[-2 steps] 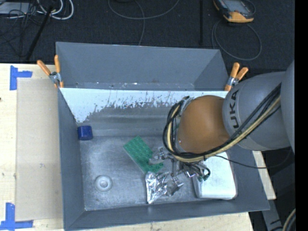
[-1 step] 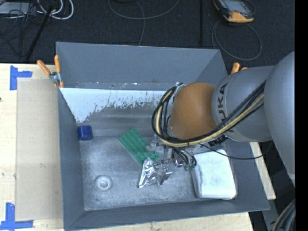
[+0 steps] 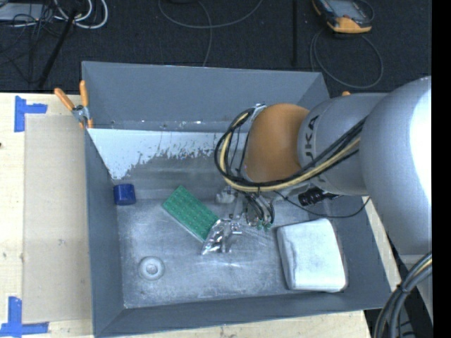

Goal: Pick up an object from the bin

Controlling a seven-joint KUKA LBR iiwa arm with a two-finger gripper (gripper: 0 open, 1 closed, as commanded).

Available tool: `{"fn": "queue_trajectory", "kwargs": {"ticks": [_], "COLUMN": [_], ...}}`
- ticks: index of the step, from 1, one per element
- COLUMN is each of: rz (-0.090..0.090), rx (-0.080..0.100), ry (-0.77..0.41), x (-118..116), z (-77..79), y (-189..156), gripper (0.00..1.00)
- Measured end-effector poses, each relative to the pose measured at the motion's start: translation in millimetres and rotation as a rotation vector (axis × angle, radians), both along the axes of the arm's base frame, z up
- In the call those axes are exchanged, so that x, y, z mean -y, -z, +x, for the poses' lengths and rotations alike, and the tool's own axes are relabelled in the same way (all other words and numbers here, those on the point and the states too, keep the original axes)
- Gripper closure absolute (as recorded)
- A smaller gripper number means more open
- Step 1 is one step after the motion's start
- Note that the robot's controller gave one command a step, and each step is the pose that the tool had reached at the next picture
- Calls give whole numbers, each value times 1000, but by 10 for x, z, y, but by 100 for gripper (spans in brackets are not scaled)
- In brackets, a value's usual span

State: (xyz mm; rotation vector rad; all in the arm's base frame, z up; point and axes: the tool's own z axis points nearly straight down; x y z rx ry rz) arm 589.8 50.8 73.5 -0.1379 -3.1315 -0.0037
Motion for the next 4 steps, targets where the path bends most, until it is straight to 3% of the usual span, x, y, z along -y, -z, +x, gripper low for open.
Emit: {"fn": "queue_trajectory", "kwargs": {"ticks": [1,2,4], "rz": [-1,-1,-2], "rx": [5,14,9], "ry": [-3,-4,-9], "x": [-6,-9,-11], "z": [8,33,44], "y": [-20,-48,-286], "gripper": [0,100,100]}}
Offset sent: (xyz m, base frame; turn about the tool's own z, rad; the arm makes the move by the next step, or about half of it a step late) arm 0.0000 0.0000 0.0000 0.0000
